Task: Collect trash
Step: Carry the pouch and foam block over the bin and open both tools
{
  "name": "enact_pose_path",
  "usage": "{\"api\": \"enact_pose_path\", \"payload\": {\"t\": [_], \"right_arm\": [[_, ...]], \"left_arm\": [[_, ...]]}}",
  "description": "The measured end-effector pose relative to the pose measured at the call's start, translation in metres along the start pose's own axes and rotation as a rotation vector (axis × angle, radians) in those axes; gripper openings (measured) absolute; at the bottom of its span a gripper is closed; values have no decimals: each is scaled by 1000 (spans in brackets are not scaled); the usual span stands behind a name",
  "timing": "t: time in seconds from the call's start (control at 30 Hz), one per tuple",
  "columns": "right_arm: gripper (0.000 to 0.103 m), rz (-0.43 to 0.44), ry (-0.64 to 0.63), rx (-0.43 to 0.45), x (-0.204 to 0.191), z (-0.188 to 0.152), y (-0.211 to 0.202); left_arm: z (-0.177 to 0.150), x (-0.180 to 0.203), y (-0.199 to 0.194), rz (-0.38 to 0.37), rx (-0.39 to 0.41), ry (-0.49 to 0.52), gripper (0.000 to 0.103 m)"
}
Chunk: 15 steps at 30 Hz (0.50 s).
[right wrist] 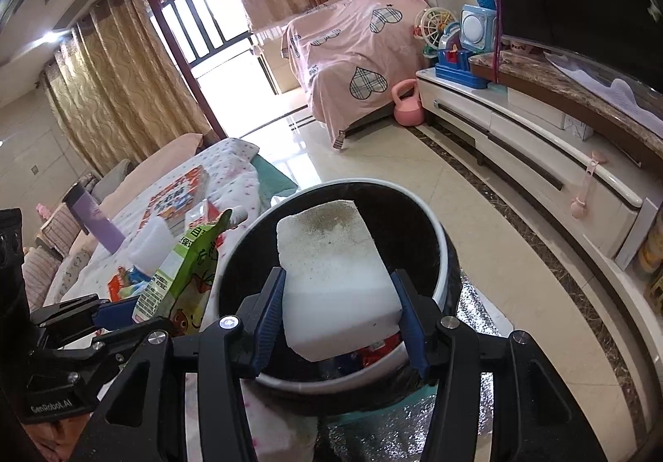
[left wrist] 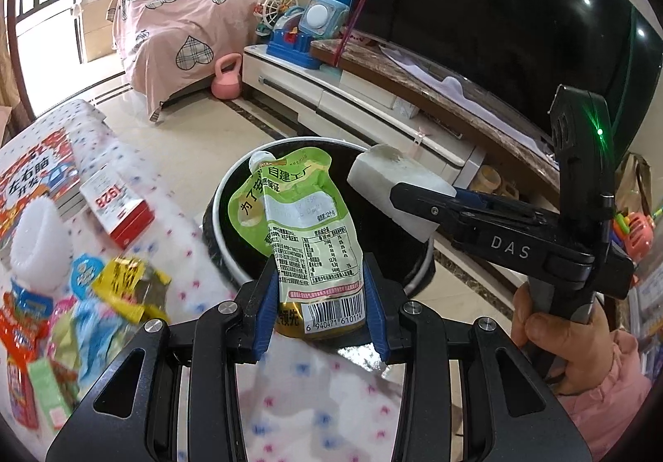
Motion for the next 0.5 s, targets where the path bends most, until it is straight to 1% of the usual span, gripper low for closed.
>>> {"api": "enact_pose_path", "payload": {"t": [0.23,0.3,0.4,0.47,0.5], "right_arm": [[53,-5,18,-30,17,7,16],[54,-3,24,-36,19,6,19],[58,-5,29,-39,23,8,21],[61,-12,36,-40,25,9,22],[61,-10,42,-38,27,9,21]], "left_arm": [[9,4,19,1,-29,3,36],[11,4,25,1,-43,1,38],[12,4,29,7,-55,8,47],[12,4,27,17,-48,5,59],[11,2,26,20,-44,-3,62]]}}
Point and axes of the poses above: each gripper's, at about its wrist camera, not at the fingertips, and y roughly the way its jaws point, x to its right, z to its top, the point moved 1 cm from there along y, roughly the way its jaws point, and after that the axes turned 15 degrees about z, right-handed, at the moved point
